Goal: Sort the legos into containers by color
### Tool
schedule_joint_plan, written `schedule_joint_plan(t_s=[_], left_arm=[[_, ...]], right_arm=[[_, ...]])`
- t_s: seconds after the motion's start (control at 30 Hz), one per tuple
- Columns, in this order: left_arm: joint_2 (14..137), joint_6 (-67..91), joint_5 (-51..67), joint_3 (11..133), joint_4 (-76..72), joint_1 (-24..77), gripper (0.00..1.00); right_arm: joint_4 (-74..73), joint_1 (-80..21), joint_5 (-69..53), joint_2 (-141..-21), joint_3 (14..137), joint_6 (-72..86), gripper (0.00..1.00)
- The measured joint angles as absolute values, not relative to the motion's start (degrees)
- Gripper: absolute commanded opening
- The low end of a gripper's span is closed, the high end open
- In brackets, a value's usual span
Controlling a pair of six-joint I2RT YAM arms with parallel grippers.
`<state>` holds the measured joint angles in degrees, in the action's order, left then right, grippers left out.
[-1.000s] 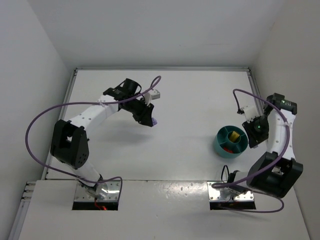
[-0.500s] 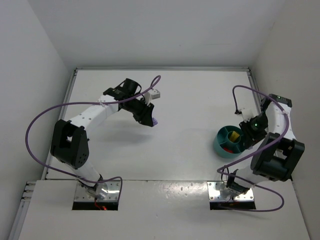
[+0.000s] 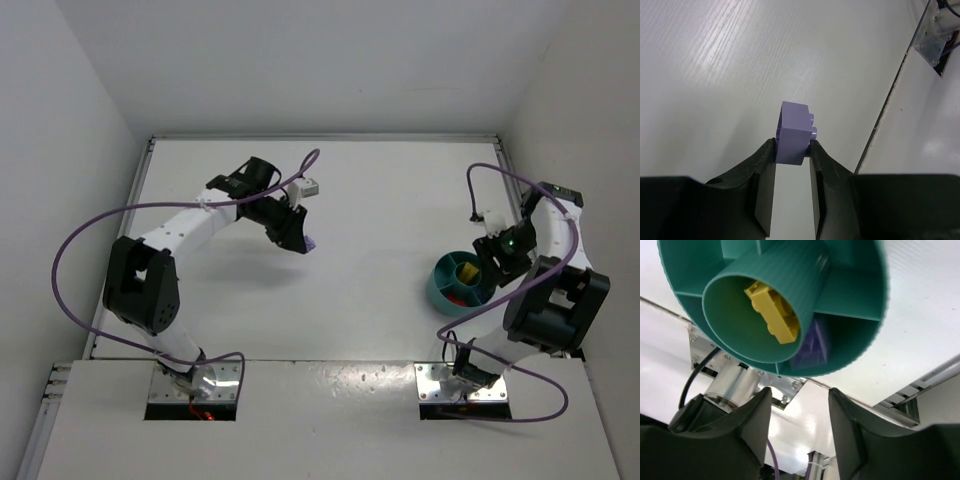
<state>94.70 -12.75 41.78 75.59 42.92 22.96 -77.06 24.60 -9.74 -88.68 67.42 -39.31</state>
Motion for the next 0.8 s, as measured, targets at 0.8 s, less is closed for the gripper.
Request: schedule_joint_plan(t_s=[0.8], left_arm=[[94.4, -11.3, 74.4, 73.8, 42.3, 17.7, 0.08]], right_arm=[[-77.1, 11.7, -46.8, -84.6, 87.6, -41.9, 0.60]])
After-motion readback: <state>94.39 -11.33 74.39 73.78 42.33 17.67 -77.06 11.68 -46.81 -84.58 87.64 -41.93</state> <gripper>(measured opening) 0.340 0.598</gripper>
